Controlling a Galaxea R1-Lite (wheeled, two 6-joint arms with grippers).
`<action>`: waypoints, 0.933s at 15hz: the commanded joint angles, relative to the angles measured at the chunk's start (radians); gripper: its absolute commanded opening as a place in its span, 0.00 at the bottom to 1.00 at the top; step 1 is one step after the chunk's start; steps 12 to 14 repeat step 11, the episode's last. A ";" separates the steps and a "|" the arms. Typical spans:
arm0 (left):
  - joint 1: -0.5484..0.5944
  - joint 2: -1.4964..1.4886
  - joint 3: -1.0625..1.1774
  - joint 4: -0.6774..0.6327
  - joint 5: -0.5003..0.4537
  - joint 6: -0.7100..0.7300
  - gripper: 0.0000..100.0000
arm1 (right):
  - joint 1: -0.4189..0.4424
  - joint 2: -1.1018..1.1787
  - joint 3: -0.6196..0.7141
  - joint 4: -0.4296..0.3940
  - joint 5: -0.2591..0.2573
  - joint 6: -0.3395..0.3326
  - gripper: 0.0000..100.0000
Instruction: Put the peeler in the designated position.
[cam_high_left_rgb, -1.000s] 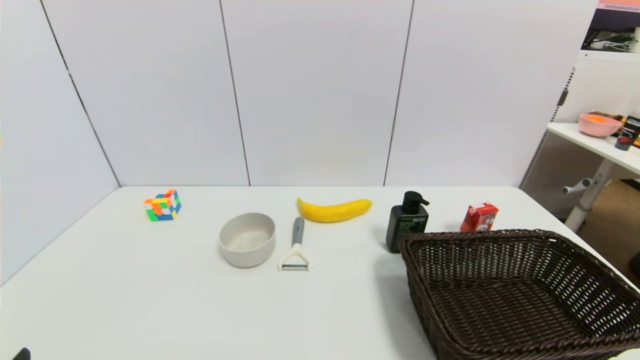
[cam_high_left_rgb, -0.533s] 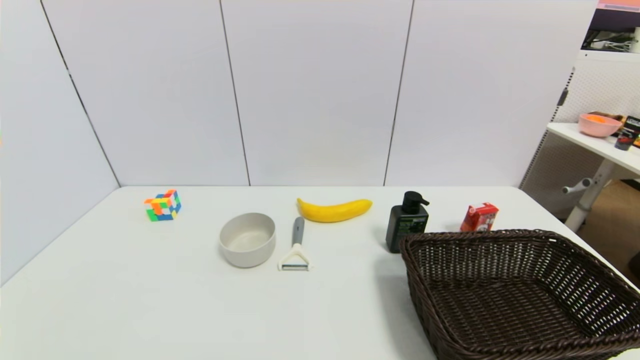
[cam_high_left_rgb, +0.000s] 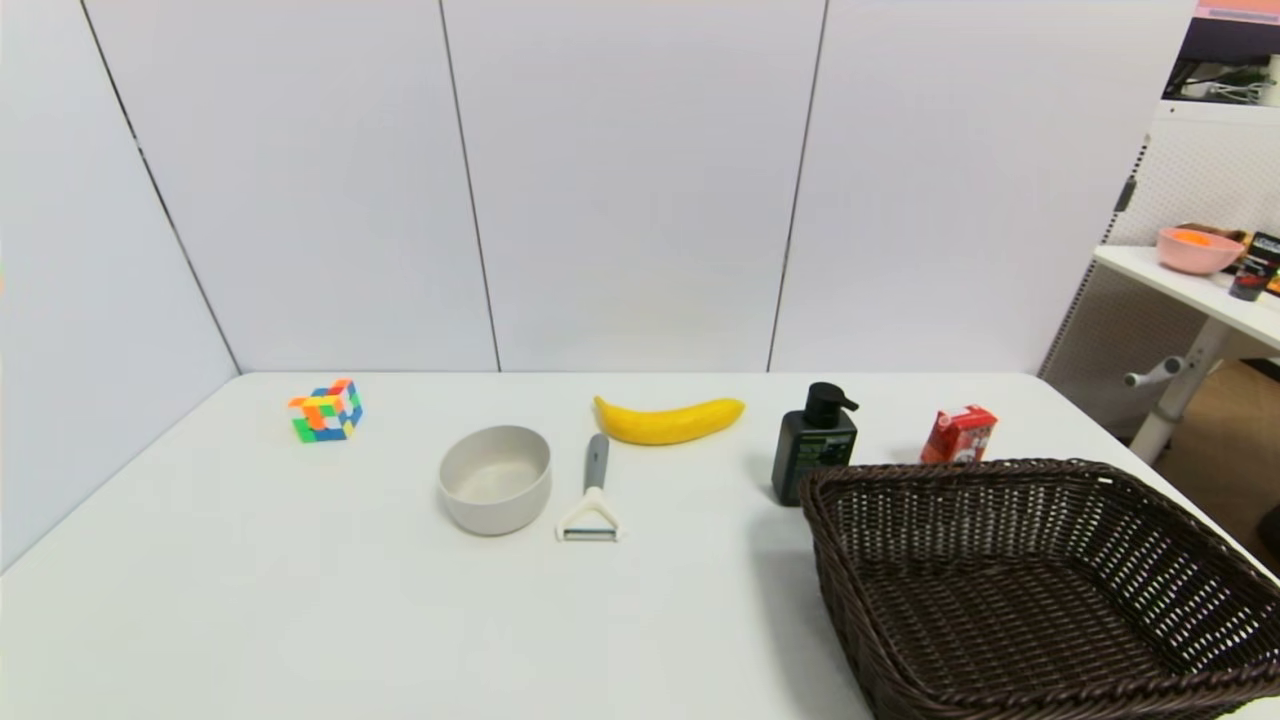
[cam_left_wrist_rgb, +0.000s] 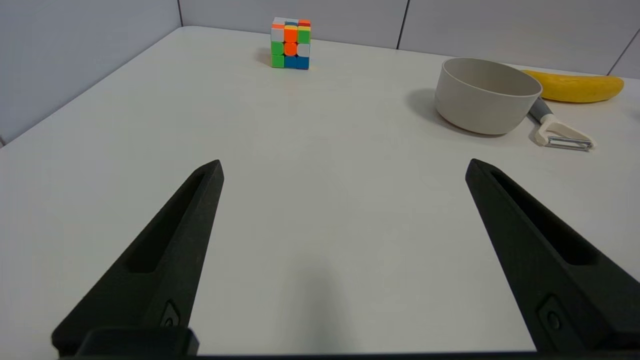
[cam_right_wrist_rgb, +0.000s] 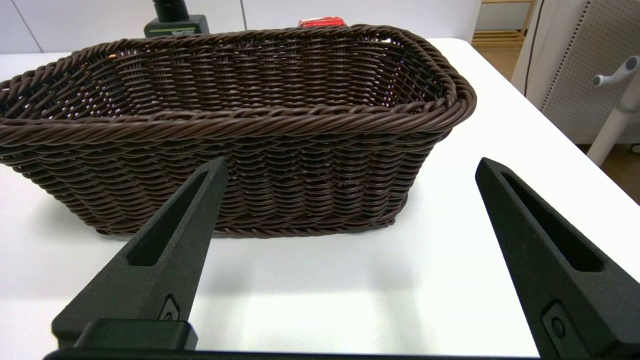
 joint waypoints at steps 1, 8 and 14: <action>0.000 0.002 0.000 0.000 0.001 0.000 1.00 | 0.000 0.001 0.000 0.006 -0.002 -0.006 1.00; 0.000 0.002 0.000 0.000 0.001 0.000 1.00 | 0.000 0.001 0.002 0.000 0.000 0.000 1.00; 0.000 0.002 0.000 0.000 0.001 0.000 1.00 | 0.000 0.001 0.002 0.000 0.000 0.000 1.00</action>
